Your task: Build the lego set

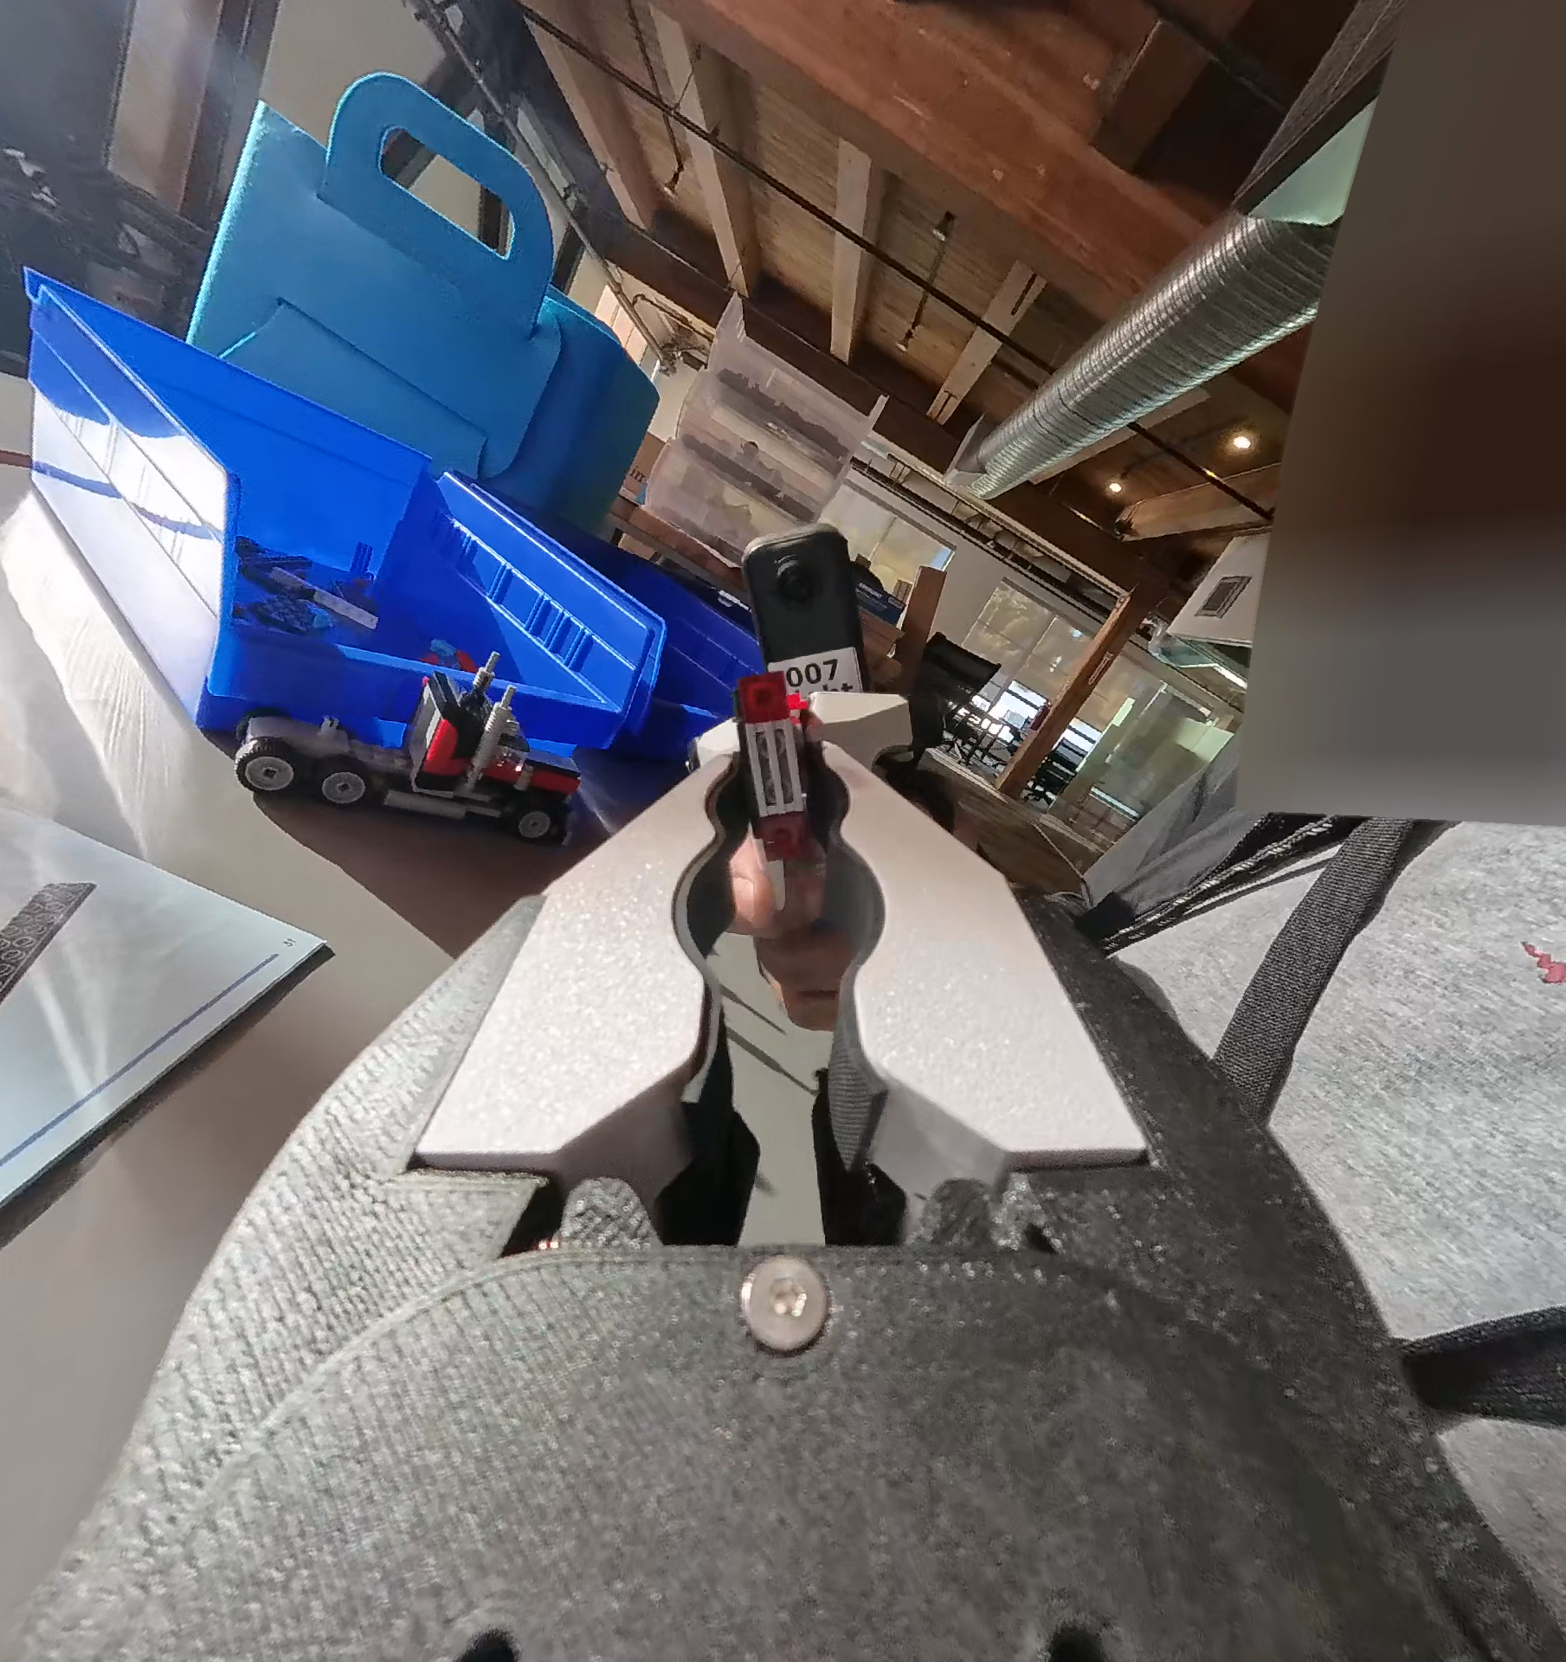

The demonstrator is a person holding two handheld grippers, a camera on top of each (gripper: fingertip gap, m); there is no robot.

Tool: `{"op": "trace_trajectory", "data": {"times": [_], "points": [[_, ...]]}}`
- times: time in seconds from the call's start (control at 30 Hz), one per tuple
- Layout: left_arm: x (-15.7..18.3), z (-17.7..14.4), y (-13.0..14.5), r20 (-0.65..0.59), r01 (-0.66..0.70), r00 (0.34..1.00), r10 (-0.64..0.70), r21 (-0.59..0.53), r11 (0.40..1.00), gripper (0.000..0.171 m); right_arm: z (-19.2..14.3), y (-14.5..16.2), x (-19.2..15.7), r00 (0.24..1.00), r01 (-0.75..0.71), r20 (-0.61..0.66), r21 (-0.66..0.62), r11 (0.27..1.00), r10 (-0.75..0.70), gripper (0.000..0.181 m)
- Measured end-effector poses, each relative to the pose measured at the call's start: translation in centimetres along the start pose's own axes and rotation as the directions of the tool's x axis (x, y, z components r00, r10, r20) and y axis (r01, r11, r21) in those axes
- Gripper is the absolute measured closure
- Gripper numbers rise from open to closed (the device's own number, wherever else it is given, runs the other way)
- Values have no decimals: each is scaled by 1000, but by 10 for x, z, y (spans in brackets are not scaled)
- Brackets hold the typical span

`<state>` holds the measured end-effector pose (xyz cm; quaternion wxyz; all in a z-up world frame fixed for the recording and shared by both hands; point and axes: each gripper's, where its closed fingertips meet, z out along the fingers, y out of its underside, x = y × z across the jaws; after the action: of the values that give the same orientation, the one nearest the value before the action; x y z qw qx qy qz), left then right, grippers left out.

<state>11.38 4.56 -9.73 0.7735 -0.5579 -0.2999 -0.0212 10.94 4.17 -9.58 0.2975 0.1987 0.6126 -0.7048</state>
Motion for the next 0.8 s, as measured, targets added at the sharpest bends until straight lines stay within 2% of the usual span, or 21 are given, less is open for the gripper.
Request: {"op": "trace_trajectory", "data": {"times": [0.53, 0.63, 0.73, 0.77, 0.8], "points": [[1, 0, 2, -6, 19, 1000, -19, -14, 1000, 157, -1, 3, -1, 999, 50, -23, -8, 999, -50, 172], [0, -1, 1, -10, 38, 999, -38, -9, 999, 157, 0, 4, -1, 1000, 23, -20, -13, 1000, -23, 172], [-4, -1, 0, -9, 116, 993, -116, 8, 993, 158, 1, 2, 3, 999, 32, -42, -12, 999, -32, 171], [-6, -1, -1, -16, 160, 987, -160, 30, 987, 158, 1, 2, 3, 998, 40, -41, -14, 999, -41, 167], [-9, -2, -4, -26, 213, 977, -212, 56, 975, 158, 2, 2, 3, 998, 43, -39, -20, 999, -44, 152]]}}
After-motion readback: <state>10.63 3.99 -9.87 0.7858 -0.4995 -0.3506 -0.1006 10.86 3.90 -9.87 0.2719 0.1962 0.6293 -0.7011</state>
